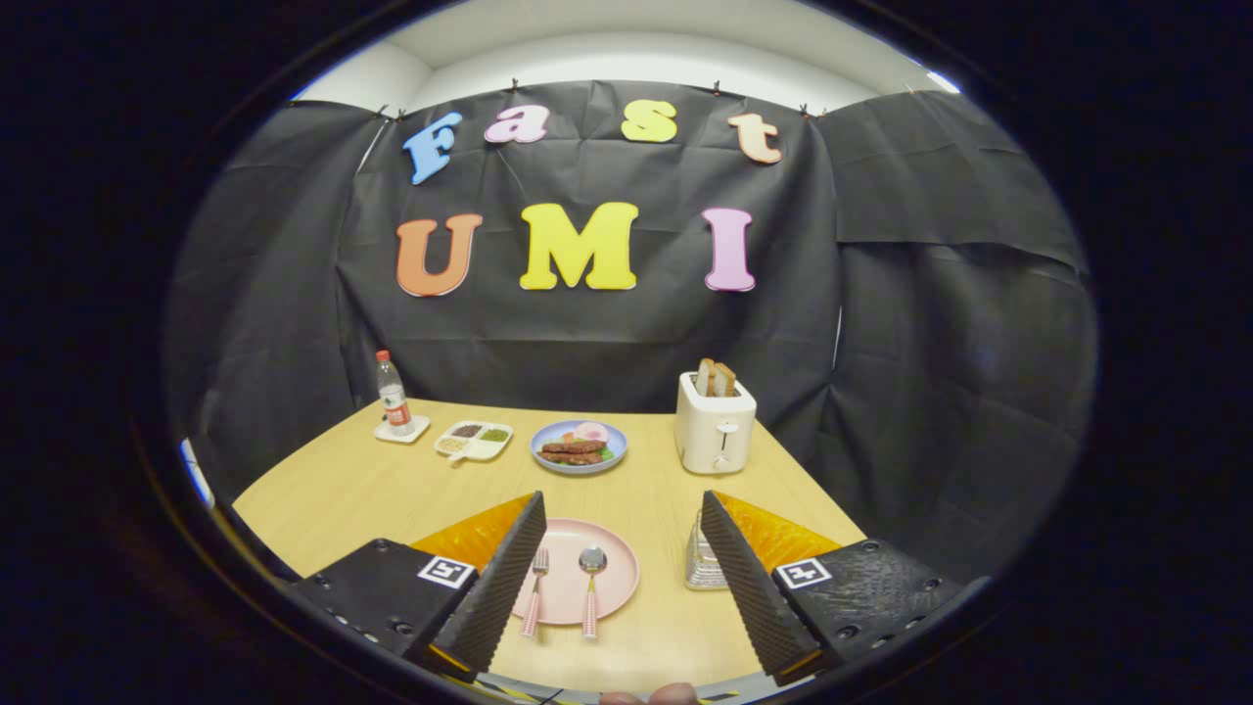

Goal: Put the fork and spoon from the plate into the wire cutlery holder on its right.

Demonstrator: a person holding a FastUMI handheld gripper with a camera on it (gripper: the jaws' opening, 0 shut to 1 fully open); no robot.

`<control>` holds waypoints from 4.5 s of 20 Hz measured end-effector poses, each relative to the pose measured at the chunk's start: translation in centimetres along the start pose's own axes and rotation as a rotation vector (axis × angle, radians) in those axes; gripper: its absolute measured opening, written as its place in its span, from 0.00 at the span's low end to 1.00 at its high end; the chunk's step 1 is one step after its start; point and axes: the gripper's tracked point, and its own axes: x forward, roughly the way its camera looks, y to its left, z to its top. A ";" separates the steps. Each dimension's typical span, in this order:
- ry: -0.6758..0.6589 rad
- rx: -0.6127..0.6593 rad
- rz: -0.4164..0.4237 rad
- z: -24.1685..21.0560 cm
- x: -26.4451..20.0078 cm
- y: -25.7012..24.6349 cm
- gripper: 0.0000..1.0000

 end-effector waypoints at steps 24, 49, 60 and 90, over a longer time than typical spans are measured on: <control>0.170 -0.054 0.071 -12.0 1.6 1.6 0.96; 0.352 -0.028 0.135 -18.4 6.7 1.8 0.00; 0.371 0.017 0.066 -5.8 2.6 -4.2 0.00; 1.025 0.203 -0.077 -8.4 8.0 -13.8 0.01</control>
